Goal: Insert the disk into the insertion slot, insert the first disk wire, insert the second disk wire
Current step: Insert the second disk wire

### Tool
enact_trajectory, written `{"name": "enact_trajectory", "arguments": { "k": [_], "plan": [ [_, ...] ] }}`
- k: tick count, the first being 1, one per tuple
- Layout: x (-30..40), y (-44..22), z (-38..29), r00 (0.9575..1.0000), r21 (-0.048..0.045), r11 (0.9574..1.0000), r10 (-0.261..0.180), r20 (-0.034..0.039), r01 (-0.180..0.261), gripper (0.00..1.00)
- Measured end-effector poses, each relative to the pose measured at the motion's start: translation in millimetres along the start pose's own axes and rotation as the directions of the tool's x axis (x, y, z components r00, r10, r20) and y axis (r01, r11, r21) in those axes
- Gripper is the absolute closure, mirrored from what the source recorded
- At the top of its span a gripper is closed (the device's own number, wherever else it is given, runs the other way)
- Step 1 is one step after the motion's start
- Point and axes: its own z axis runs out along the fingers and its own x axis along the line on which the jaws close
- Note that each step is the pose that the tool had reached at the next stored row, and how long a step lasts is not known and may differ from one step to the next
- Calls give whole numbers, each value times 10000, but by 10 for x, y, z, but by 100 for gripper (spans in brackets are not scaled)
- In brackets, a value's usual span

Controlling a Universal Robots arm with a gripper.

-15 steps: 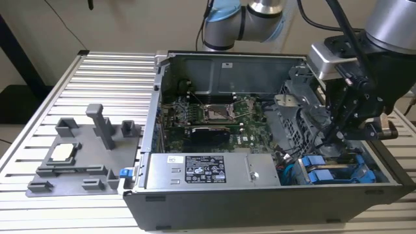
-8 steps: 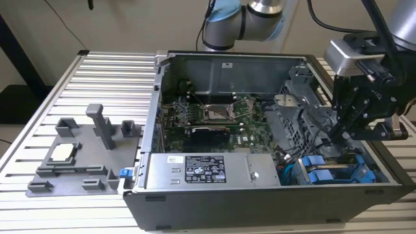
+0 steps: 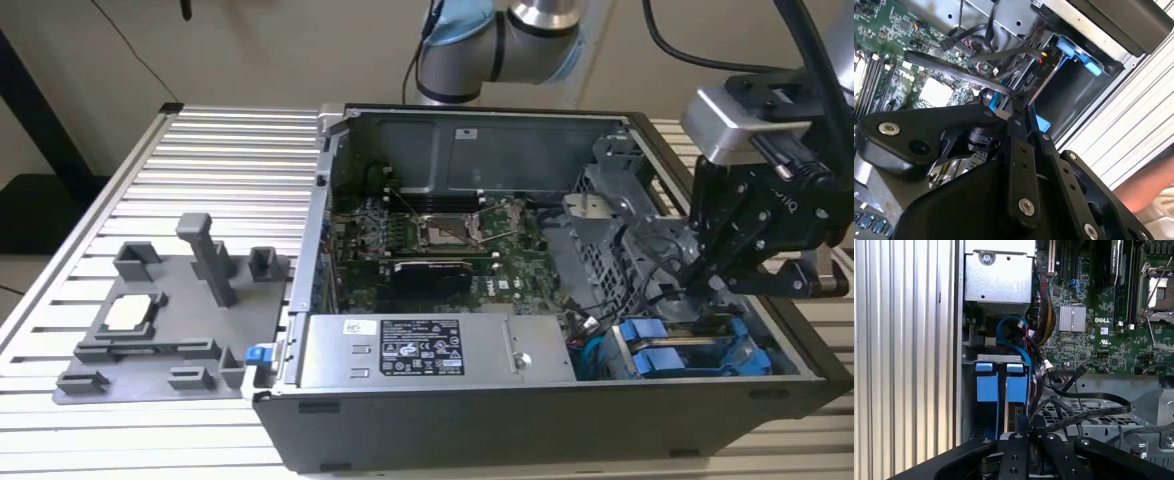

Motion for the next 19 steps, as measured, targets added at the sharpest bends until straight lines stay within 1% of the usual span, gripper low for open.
{"name": "enact_trajectory", "arguments": {
  "k": [3, 5, 10, 11, 15, 17, 18, 19],
  "plan": [
    [42, -17, 19, 10000, -47, 10000, 4, 63, -4, 84],
    [65, -17, 29, 10000, -55, 10000, 39, 68, -38, 84],
    [68, -18, 30, 10000, -58, 10000, 57, 69, -57, 84],
    [69, -18, 35, 9999, -58, 10000, 65, 84, -64, 84],
    [78, -18, 76, 9998, -57, 9999, 104, 188, -103, 84],
    [82, -28, 92, 9997, -117, 9999, 108, 199, -106, 84],
    [85, -35, 104, 9997, -132, 9999, 111, 209, -109, 84],
    [89, -40, 117, 9997, -133, 9999, 111, 237, -108, 84]
  ]
}}
